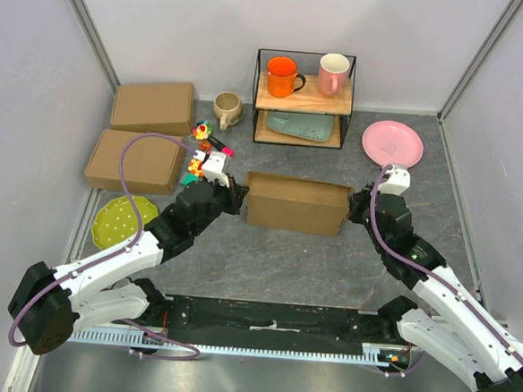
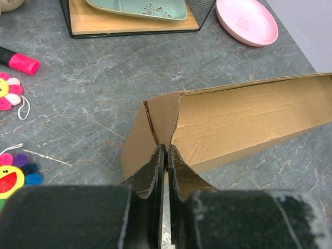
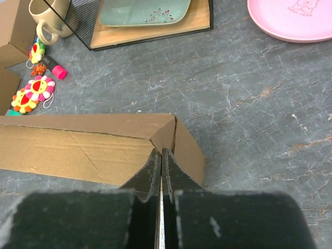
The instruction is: Fold the paper box
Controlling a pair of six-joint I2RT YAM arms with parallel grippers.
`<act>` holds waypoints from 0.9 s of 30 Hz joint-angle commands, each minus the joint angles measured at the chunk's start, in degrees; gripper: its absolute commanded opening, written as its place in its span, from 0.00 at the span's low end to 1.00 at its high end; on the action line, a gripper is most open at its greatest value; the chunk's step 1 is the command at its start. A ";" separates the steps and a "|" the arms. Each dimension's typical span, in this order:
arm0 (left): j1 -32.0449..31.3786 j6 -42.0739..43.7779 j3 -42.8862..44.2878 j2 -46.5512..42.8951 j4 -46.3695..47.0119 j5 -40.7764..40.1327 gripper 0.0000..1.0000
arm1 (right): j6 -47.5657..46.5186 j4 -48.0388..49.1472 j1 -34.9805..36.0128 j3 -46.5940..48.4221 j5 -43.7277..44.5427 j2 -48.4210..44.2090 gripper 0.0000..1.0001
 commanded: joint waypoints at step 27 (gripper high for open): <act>2.25 6.88 11.71 0.91 -10.52 1.11 0.33 | 0.93 -7.49 0.14 -0.97 -1.87 2.56 0.00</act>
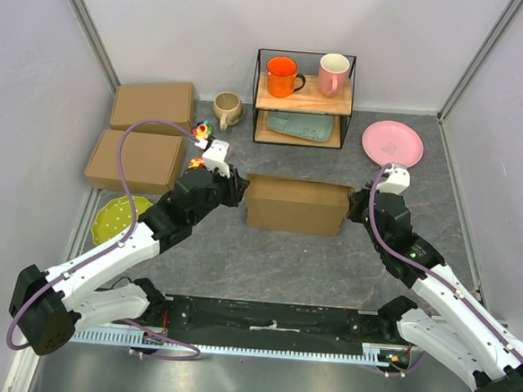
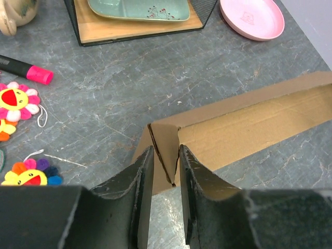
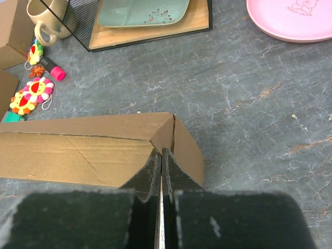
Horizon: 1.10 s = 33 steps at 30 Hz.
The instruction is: Fold the paper box
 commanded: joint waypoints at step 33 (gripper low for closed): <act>0.35 -4.19 -11.12 2.56 8.49 4.31 0.02 | 0.99 -9.04 0.16 -1.35 -3.03 0.56 0.00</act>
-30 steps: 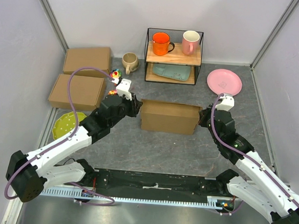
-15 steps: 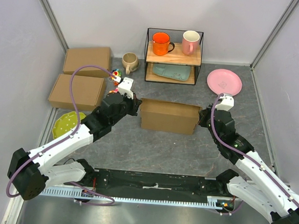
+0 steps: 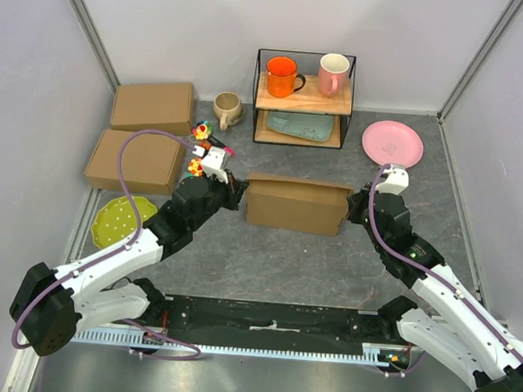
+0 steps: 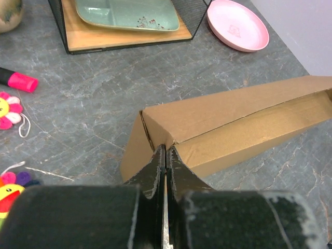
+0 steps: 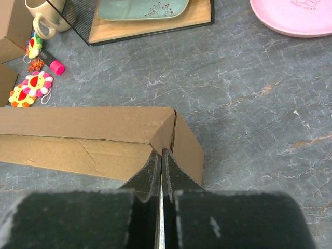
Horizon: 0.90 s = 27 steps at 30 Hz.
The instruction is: Fold the paper box
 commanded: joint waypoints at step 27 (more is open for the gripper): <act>-1.71 -2.57 -1.67 2.76 -8.03 -3.06 0.02 | -3.42 -7.51 0.16 9.79 2.30 3.94 0.35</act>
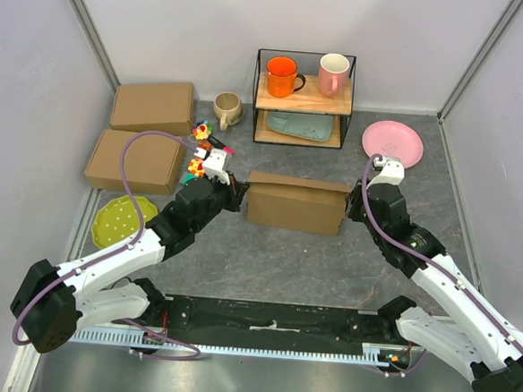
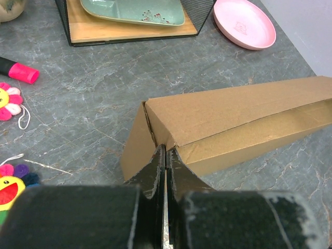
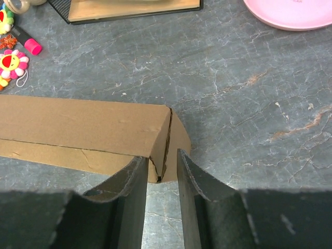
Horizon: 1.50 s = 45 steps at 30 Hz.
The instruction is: Fold the paper box
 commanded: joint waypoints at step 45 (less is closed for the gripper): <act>-0.49 -7.28 -5.06 3.78 -6.84 0.33 0.02 | 1.27 -2.92 0.14 2.65 -0.40 -6.43 0.44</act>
